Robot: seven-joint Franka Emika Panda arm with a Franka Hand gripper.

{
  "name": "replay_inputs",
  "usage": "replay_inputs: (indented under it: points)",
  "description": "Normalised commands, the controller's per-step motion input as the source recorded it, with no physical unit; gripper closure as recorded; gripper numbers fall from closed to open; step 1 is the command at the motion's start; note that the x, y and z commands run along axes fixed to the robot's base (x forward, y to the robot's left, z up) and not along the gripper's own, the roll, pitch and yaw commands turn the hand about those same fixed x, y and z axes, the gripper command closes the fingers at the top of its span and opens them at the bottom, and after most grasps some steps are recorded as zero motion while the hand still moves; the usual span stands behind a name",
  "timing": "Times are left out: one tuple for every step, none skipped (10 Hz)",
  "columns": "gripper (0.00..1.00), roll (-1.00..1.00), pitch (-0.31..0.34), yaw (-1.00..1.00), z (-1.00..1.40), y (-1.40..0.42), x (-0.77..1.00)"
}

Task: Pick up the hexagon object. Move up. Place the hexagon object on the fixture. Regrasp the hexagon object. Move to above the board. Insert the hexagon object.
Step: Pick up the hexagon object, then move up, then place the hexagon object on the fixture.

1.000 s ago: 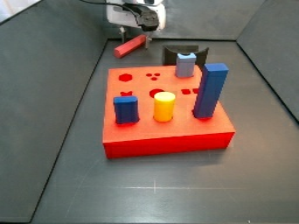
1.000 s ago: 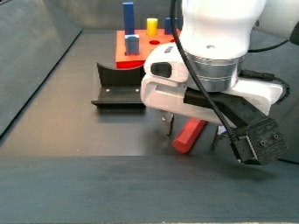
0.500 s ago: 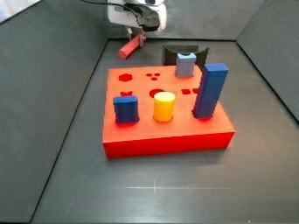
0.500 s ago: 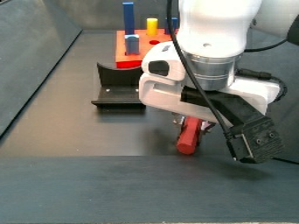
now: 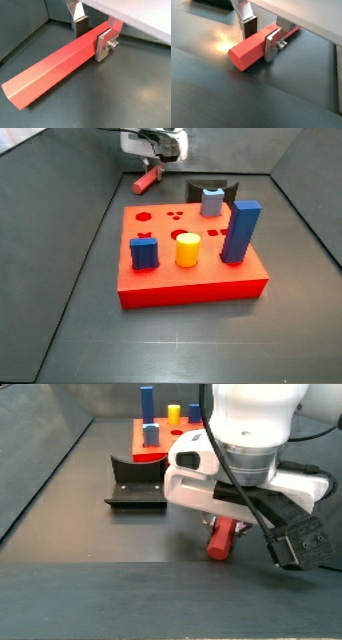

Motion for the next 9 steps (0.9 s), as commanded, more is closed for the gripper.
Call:
replay_inputs:
  points:
    - [1.0, 0.0, 0.0, 0.0, 0.0, 0.0, 0.0]
    - [1.0, 0.0, 0.0, 0.0, 0.83, 0.0, 0.0]
    - [1.0, -0.01, 0.041, 0.0, 0.79, 0.04, -0.1]
    - [1.0, -0.01, 0.058, -0.01, 0.74, 0.03, -0.11]
    - [1.0, 0.02, 0.093, -0.02, 0.56, 0.01, -0.05]
    - [1.0, 0.03, 0.11, -0.03, 0.48, 0.01, -0.03]
    - [1.0, 0.05, 0.131, -0.01, 0.32, 0.0, -0.01]
    - [1.0, 0.06, 0.135, -0.01, 0.24, 0.0, -0.02]
    - [1.0, 0.0, 0.0, 0.0, 1.0, 0.0, 0.0]
